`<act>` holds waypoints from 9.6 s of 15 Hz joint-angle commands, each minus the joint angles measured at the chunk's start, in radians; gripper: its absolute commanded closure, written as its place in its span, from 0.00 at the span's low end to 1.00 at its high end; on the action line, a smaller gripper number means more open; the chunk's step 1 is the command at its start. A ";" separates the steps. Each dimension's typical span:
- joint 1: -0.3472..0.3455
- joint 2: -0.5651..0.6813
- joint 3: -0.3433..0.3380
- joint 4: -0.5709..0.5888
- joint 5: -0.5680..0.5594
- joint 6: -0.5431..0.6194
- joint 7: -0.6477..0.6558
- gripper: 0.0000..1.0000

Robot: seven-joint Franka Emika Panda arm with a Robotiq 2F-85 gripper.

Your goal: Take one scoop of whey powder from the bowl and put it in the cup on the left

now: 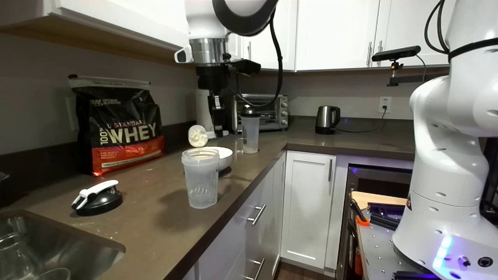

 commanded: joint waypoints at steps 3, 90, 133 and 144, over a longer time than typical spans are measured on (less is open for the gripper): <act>0.005 -0.022 0.005 -0.041 -0.056 0.056 0.036 0.99; 0.009 -0.068 0.084 -0.186 -0.323 0.201 0.261 0.99; 0.011 -0.116 0.090 -0.221 -0.485 0.255 0.331 0.99; 0.020 -0.106 0.063 -0.209 -0.407 0.227 0.270 0.99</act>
